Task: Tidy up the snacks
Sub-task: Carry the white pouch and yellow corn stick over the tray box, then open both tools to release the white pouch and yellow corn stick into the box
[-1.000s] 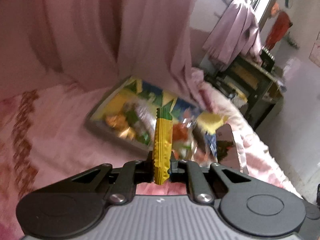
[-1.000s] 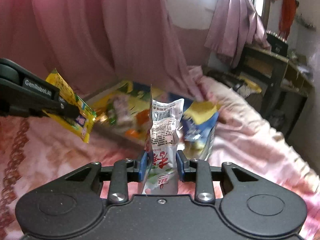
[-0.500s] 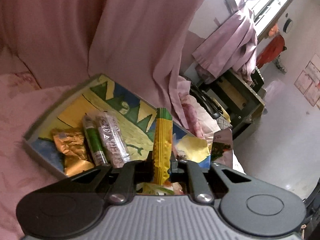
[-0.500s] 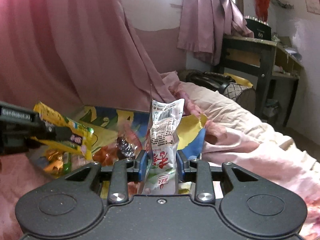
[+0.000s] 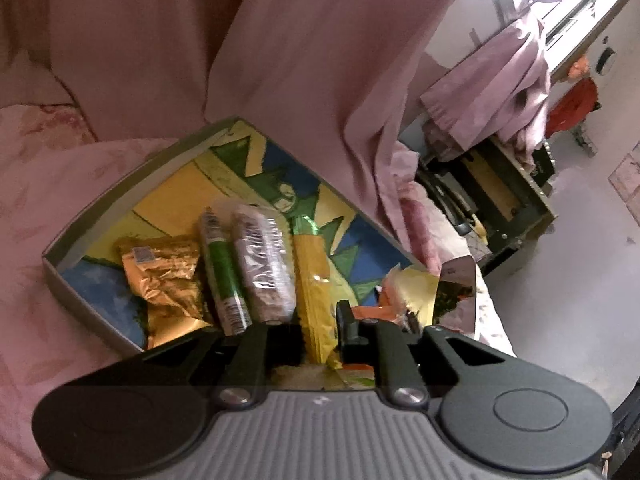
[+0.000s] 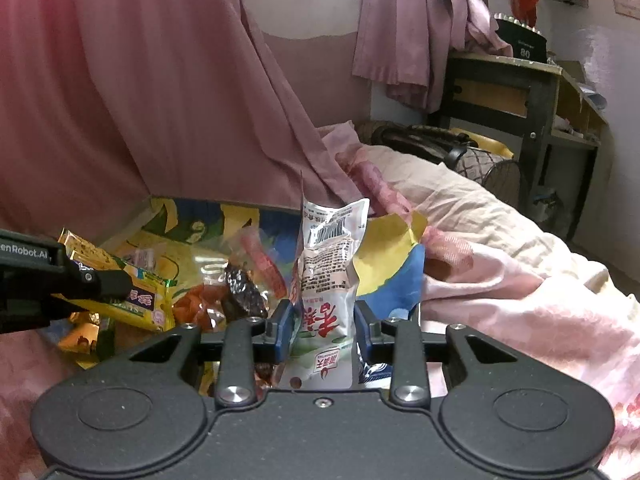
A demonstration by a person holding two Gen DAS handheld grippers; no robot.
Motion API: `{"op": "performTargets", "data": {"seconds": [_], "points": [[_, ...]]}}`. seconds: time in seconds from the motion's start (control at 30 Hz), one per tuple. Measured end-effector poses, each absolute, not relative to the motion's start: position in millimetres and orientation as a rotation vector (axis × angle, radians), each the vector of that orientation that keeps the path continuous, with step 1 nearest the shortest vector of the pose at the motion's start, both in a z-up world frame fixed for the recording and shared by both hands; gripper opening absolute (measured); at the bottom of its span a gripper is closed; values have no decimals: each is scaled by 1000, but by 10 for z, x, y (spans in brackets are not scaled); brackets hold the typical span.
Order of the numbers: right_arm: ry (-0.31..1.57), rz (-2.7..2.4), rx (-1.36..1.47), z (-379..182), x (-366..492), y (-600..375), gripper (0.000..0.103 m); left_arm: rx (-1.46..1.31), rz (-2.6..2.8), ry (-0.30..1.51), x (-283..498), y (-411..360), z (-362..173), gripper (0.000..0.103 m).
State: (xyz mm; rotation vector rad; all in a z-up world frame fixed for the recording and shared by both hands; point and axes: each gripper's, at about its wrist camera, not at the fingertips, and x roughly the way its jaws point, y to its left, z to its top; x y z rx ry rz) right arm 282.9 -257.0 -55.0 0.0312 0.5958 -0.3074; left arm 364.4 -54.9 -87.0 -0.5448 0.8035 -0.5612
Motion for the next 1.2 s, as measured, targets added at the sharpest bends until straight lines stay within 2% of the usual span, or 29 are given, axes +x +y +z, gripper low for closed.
{"op": "performTargets", "data": {"seconds": [0.07,0.23,0.37,0.43,0.67,0.83,0.97,1.03,1.2], "points": [[599,-305,24,-561,2830,-2558,36,-525,-549,801,3641,-564,-862,18],[607,-305,12,-579,2835,-2536,39,-407,-483,783,3579,-661,-821,35],[619,-308,7,-593,2851,-2536,40,-335,-455,754,3513,-723,-778,40],[628,-305,12,-610,2859,-2532,42,-296,-433,740,3485,-749,-758,49],[630,-304,1,-628,2847,-2505,48,-235,-401,727,3432,-801,-760,65],[632,-305,-7,-624,2846,-2492,53,-207,-380,724,3389,-843,-761,84],[632,-307,-4,-614,2834,-2484,57,-192,-376,715,3356,-862,-741,90],[630,-308,-5,-608,2825,-2478,59,-167,-358,698,3333,-881,-724,98],[623,-311,7,-579,2799,-2486,61,-80,-315,625,3258,-936,-667,102]]}}
